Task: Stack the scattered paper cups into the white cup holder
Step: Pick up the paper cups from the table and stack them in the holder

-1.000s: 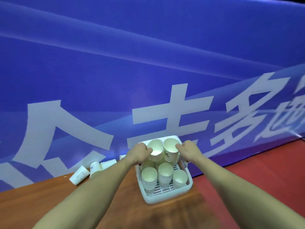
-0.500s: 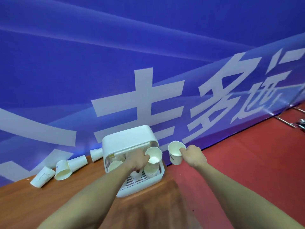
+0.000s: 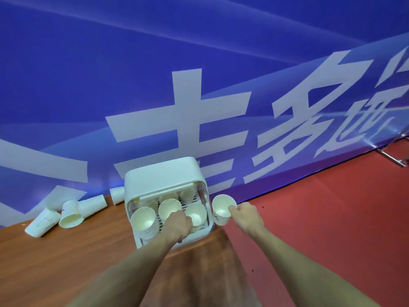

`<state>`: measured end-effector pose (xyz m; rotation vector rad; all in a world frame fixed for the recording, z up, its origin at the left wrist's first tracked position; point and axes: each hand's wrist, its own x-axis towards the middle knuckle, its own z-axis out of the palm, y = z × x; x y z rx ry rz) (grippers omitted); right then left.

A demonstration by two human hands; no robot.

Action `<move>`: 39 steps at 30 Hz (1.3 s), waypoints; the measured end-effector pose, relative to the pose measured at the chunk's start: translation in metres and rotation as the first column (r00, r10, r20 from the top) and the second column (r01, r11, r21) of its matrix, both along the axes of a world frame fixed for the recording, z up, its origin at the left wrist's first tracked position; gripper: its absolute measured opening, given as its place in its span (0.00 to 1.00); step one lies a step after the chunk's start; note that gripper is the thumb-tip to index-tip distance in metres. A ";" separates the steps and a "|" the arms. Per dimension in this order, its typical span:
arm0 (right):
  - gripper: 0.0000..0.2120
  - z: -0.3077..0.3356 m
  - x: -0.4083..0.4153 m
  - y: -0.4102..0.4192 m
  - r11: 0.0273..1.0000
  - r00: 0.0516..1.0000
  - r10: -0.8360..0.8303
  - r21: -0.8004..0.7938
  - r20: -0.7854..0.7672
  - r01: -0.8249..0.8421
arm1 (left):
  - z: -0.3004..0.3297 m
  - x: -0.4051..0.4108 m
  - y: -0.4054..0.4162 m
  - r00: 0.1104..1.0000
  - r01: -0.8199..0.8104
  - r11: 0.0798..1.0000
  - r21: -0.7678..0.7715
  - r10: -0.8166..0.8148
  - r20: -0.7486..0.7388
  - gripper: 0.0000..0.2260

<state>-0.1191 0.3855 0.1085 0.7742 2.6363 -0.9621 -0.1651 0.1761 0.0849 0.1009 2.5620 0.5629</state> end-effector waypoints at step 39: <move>0.20 -0.037 -0.029 -0.067 0.973 0.973 0.197 0.095 0.122 -0.209 | 0.008 0.016 -0.071 0.999 0.049 0.999 0.008 -0.049 0.010 0.18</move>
